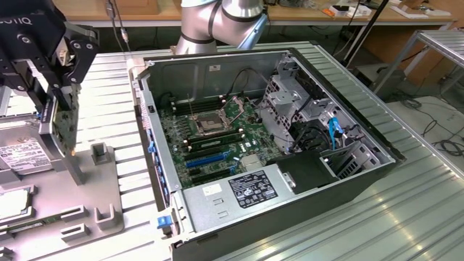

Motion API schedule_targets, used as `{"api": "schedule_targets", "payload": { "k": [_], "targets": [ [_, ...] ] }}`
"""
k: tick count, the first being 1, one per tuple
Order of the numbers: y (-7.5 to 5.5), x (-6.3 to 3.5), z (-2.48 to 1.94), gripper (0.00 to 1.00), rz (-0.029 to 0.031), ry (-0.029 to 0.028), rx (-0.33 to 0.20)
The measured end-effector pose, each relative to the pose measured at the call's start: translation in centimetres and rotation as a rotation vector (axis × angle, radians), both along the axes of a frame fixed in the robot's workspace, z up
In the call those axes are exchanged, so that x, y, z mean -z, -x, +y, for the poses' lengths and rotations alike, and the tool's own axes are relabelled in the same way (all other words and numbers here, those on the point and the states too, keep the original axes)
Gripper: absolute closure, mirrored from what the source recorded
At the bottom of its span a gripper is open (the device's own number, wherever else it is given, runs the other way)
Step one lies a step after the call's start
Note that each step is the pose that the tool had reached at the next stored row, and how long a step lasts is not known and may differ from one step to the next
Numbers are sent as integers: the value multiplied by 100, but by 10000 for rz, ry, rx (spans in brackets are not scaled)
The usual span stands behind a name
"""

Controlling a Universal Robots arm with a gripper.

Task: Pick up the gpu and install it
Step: 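Pick up the gpu and move the gpu toward the slot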

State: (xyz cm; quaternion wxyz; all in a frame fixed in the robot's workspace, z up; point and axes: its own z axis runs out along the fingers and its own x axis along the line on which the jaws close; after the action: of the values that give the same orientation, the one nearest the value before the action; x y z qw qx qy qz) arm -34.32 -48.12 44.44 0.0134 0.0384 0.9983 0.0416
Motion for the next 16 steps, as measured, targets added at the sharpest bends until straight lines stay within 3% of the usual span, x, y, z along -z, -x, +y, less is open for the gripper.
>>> {"api": "schedule_targets", "payload": {
  "k": [3, 16],
  "targets": [
    [0, -44, 0, 73, 0, 0, 0],
    [-70, -46, 1, 73, 2, -7, 1]
  ]
}}
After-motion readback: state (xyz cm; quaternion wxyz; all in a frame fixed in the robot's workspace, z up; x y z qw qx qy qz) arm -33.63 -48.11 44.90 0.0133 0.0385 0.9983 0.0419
